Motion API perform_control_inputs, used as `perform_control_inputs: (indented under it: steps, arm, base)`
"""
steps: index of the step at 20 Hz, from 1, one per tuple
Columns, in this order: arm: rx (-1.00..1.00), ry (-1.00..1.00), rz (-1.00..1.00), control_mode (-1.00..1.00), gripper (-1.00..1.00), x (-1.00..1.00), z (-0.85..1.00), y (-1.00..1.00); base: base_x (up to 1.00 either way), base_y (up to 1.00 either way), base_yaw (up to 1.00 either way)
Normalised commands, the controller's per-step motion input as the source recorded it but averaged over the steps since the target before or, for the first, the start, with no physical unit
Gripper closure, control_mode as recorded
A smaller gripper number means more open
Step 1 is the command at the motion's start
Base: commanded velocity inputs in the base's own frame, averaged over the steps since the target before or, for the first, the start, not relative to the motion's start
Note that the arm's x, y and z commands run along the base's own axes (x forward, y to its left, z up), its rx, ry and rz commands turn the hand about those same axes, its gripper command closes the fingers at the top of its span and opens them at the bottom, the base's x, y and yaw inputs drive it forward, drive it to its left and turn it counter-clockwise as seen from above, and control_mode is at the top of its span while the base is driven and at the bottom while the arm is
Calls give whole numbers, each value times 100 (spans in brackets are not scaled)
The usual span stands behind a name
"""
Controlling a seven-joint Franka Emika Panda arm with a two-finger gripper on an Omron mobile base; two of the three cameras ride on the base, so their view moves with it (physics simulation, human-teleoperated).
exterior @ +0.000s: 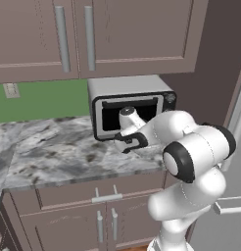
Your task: Pick the lemon wedge from the cabinet and place it in the bowl. Then pick the bowl and place it in the sink. Then turn on the sink facuet.
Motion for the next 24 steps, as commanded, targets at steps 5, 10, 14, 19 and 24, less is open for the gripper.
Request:
perform_control_inputs:
  steps: [5, 10, 14, 19, 24]
  arm:
    - [0, -3, 7, -100, 100, -60, 43, 0]
    - [0, -1, 9, -100, 100, -92, 74, 0]
    - [0, 0, 10, -100, 100, -92, 96, 2]
    - [-2, 0, 7, -100, 100, -79, 100, 3]
    - [0, 0, 10, -100, 100, -89, 100, 0]
  base:
    - [0, 0, 0]
    - [0, 0, 0]
    - [0, 0, 0]
    - [0, 0, 0]
    - [0, 0, 0]
